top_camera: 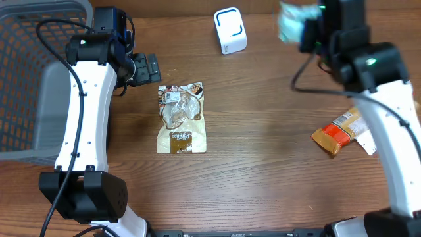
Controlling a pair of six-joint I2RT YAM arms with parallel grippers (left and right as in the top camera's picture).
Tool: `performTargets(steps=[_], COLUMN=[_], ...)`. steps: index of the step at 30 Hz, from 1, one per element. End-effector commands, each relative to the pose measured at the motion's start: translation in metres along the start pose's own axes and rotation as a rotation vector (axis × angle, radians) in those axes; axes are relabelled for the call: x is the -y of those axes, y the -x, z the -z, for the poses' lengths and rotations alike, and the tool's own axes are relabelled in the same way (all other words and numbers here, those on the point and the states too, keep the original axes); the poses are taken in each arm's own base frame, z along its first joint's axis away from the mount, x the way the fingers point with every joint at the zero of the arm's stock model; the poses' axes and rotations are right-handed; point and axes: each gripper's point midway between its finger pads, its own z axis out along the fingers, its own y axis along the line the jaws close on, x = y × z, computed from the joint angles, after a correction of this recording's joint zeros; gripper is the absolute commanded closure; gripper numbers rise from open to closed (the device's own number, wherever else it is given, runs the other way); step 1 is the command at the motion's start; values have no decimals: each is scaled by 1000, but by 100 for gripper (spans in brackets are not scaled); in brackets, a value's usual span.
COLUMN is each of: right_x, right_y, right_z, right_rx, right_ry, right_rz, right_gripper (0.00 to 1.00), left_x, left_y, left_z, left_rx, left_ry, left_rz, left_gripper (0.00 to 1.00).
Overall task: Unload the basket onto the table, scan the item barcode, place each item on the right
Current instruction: 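Move the green bean bag to the right table edge and release it, then reach the right gripper to the brown snack pouch in the center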
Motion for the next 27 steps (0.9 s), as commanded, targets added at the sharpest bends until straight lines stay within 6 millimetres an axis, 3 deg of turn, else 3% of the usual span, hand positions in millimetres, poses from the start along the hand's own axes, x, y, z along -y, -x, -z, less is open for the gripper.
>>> performTargets(steps=[1, 5, 12, 17, 18, 19, 20, 22, 24, 27], right_x=[31, 76, 108, 136, 144, 148, 152, 157, 158, 143], right_y=[-49, -94, -142, -169, -171, -172, -171, -169, -166, -145], right_z=[-39, -71, -136, -155, -156, -157, -158, -159, -159, -153], right_rx=[-230, -393, -497, -572, -583, -585, -584, -575, -566, -532], right_ry=[-52, -145, -123, -160, -184, -191, -196, -203, -204, -156], right_rz=[-170, -107, 180, 269, 265, 259, 250, 238, 236, 220], right_gripper=[96, 94, 91, 87, 83, 69, 53, 11, 0, 0], left_x=[2, 1, 2, 2, 1, 1, 1, 1, 1, 1], left_y=[-2, -2, -2, -2, -2, -2, -2, -2, -2, -2], left_z=[-3, -3, -3, -3, -3, -3, -3, -3, -3, -3], left_rx=[-10, -10, -10, -10, -10, -10, -10, -10, -10, -10], left_ry=[-4, -4, -4, -4, -4, -4, -4, -4, -4, -4], left_rz=[-22, -22, -22, -22, -22, -22, -21, -21, -21, -21], left_gripper=[0, 0, 0, 0, 0, 0, 0, 0, 0, 0])
